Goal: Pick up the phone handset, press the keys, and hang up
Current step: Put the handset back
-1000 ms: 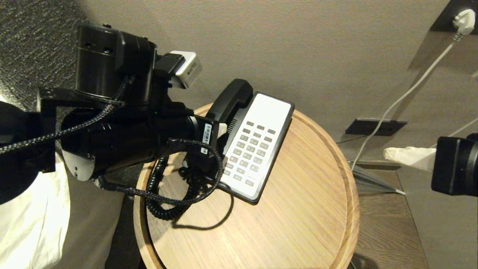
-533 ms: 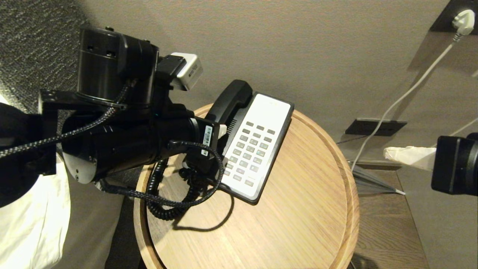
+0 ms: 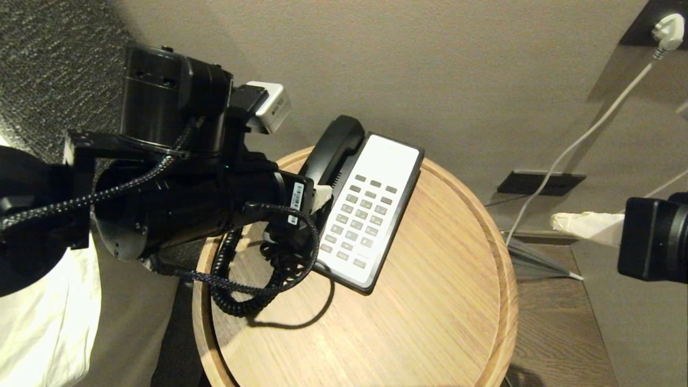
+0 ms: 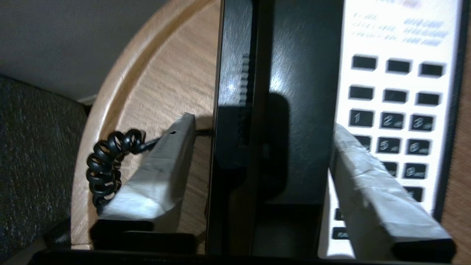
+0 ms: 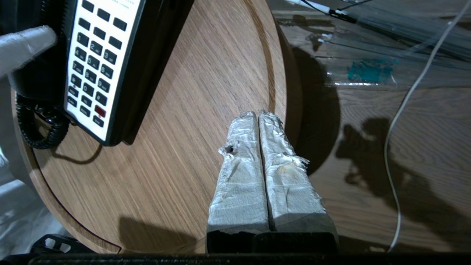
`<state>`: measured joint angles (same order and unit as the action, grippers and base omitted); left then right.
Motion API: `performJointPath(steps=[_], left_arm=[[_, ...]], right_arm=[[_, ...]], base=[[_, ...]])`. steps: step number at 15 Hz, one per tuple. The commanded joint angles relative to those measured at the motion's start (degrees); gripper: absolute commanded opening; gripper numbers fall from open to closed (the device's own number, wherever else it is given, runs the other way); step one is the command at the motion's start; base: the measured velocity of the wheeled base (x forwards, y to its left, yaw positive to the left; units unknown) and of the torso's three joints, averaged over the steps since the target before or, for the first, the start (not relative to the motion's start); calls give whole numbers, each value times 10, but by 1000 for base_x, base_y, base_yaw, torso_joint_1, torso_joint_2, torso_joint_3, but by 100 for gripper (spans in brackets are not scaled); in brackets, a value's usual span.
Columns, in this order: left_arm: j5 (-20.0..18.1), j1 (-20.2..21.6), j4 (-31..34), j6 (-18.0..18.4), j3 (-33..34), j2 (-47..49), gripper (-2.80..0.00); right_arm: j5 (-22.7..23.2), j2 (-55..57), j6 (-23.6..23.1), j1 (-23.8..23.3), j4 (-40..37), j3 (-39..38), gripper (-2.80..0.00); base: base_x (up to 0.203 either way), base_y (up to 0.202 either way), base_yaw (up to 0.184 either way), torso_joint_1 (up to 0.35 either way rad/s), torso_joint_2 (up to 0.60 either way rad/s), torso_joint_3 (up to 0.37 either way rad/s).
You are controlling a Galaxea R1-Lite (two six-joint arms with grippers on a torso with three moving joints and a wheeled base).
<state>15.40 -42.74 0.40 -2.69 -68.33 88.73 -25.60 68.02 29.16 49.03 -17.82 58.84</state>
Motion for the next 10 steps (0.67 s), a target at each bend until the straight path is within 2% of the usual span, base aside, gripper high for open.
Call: performJointPath(steps=[1, 5, 6, 10], left_arm=[[1, 0, -1, 0, -2, -14, 0], [-9, 0, -2, -4, -1, -46, 0], [-22, 0, -4, -5, 0, -54, 0], [-39, 0, -5, -26, 29, -118, 0]], right_arm=[[-2, 0, 2, 0, -1, -7, -280], [-2, 1, 1, 0, -1, -14, -280], [-2, 0, 1, 0, -3, -14, -280], [-3, 2, -1, 0, -4, -14, -280]], base=[[0, 0, 0, 0, 0, 0], [0, 0, 0, 0, 0, 0], [0, 0, 0, 0, 0, 0], [0, 0, 0, 0, 0, 0]])
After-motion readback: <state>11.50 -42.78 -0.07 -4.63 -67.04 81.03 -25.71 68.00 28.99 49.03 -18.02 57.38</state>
